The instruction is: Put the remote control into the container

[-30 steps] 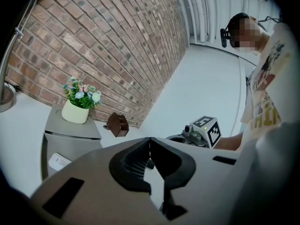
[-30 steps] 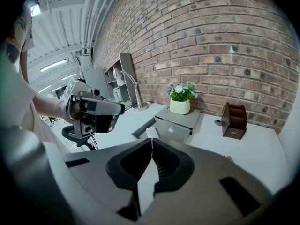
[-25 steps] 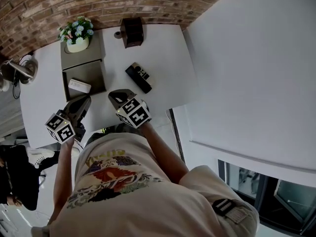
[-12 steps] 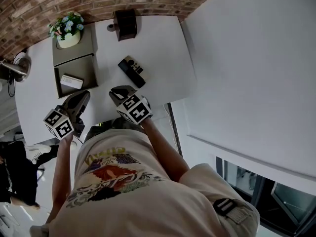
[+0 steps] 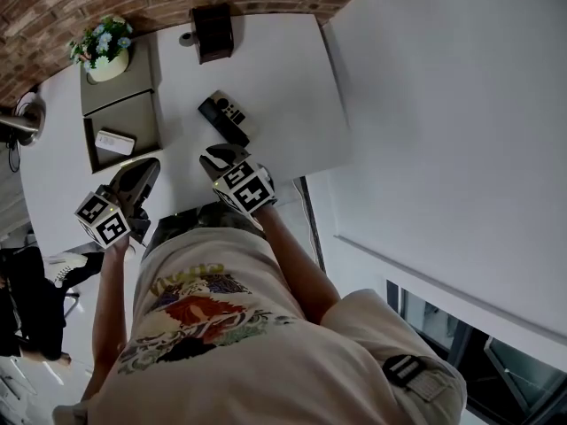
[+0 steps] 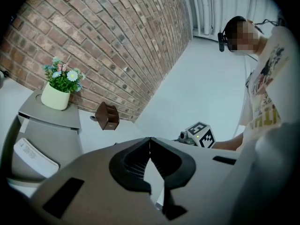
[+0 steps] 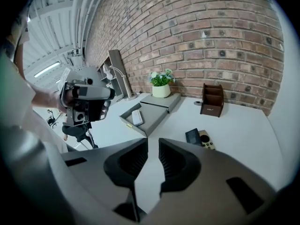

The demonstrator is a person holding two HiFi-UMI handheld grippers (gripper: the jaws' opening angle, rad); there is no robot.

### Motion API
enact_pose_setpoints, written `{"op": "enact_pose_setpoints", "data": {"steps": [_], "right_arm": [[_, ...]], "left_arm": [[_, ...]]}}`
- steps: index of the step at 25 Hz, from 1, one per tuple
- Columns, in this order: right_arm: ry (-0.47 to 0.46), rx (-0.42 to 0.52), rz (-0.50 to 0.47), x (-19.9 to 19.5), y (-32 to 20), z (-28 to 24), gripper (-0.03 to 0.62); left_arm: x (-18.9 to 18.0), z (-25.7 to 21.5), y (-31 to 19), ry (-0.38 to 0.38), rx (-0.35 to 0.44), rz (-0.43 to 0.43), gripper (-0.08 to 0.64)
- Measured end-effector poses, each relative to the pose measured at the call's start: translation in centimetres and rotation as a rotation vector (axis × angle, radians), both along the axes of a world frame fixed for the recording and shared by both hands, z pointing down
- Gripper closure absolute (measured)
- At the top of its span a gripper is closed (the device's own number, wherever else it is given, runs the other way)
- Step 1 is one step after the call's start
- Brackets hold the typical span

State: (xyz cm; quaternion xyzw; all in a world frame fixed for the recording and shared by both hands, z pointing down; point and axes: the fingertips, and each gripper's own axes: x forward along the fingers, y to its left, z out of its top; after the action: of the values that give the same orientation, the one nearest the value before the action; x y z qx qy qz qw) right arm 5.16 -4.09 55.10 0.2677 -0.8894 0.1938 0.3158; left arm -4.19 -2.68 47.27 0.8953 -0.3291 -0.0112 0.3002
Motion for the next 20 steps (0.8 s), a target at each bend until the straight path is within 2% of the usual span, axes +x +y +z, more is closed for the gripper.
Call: {"op": "enact_pose_setpoints", "data": {"steps": [5,9,20], "right_arm": [[0.022,0.009,0.031,3.1,-0.8,1.6,0.514],[0.054,0.004,0.059,5.1,-2.0,3.2,0.459],[0.103,-0.039,0.085,7.5,-3.4,6.0,0.396]], "left_arm": [[2.0,0.7,-0.3,-0.022,-0.005,-0.004,0.555],[2.8,1.1,-0.5,-0.022,-0.004,-0.015,0.555],[4.0,1.3,-0.2,-0.048,-0.041,0.003,0.555]]}}
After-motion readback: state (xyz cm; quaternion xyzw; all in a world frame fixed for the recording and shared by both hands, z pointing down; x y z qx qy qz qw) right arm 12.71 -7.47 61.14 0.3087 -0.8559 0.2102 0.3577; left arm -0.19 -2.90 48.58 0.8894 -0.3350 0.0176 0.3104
